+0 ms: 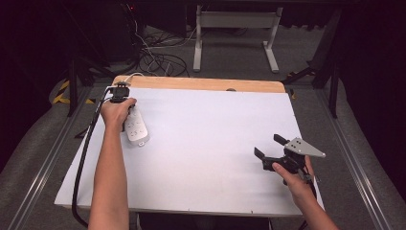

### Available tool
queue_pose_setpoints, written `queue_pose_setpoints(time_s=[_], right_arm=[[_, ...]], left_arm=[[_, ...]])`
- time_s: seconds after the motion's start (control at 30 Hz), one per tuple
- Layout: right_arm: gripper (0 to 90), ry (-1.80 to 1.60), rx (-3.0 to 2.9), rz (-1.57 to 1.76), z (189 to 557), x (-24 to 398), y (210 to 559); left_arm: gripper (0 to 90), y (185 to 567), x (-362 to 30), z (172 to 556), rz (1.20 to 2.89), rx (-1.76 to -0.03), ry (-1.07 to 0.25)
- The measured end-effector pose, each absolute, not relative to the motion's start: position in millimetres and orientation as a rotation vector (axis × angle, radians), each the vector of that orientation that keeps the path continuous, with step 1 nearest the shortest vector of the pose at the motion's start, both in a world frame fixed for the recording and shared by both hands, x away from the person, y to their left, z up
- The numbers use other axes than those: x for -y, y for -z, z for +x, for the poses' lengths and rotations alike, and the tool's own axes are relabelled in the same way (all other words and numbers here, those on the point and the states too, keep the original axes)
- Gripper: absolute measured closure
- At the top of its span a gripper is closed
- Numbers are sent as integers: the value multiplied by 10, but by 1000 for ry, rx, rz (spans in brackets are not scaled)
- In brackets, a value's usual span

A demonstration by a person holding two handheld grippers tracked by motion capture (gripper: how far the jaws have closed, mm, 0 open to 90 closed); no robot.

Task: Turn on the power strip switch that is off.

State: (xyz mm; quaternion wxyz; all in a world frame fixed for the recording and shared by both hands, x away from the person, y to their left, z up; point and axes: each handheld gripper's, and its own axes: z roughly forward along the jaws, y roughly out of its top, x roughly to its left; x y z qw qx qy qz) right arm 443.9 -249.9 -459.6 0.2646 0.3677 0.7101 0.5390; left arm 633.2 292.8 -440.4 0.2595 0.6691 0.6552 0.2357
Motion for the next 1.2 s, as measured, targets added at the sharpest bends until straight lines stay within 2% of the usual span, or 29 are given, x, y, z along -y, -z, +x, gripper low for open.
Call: queue_pose_setpoints(time_s=[0.07,0.23,0.63,1.2], right_arm=[[74,-1455,-1920,994,4444,2491,4600],[74,-1451,-1929,991,4449,2476,4606],[77,-1450,-1931,988,4448,2468,4608],[77,-1447,-1930,987,4451,2458,4603]], left_arm=[[900,4405,-2988,6329,1834,-1801,-678],[900,4426,-2980,6329,1839,-1778,-652],[900,4446,-2940,6330,1865,-1778,-685],[900,4480,-2831,6347,1926,-1777,-784]])
